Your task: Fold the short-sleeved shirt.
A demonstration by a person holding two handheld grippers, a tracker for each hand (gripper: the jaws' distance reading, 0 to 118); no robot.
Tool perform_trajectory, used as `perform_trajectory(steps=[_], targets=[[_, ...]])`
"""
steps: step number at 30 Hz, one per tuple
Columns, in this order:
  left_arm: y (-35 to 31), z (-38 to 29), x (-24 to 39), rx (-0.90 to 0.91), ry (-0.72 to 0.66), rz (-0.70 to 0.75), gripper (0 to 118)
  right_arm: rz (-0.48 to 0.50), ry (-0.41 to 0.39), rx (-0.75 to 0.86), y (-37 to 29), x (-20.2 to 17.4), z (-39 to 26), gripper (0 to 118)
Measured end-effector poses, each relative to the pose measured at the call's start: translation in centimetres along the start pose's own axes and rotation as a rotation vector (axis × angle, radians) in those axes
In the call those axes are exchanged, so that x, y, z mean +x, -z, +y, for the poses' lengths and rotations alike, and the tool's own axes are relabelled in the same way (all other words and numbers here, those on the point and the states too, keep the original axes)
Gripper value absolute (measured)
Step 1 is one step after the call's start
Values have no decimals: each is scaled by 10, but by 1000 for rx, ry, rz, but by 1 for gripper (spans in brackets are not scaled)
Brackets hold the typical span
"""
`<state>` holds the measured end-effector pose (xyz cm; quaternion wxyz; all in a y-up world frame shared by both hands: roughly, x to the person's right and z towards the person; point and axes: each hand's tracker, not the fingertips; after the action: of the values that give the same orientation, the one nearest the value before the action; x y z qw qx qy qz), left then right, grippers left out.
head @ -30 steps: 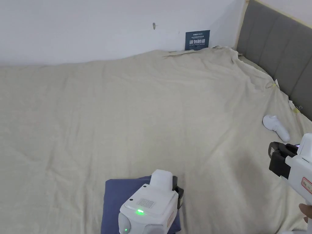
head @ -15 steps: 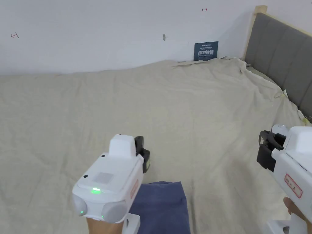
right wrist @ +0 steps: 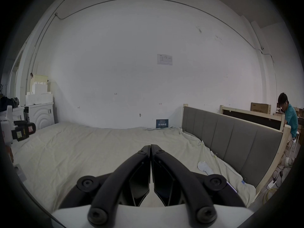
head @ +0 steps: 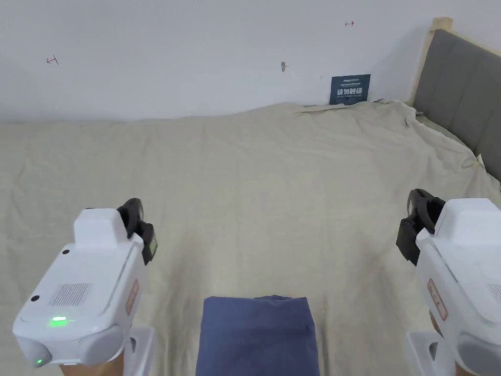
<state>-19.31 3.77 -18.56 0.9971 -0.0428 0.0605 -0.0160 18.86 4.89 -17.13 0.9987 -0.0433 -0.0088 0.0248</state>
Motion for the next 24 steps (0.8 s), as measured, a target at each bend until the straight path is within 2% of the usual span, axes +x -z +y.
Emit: perform_trajectory(steps=[10, 24], targets=[[-12, -11, -25, 36, -12, 91, 0, -8, -31, 55, -2, -21, -9, 0], [-10, -19, -22, -28, -40, 63, 0, 13, -37, 40, 0, -28, -11, 0]])
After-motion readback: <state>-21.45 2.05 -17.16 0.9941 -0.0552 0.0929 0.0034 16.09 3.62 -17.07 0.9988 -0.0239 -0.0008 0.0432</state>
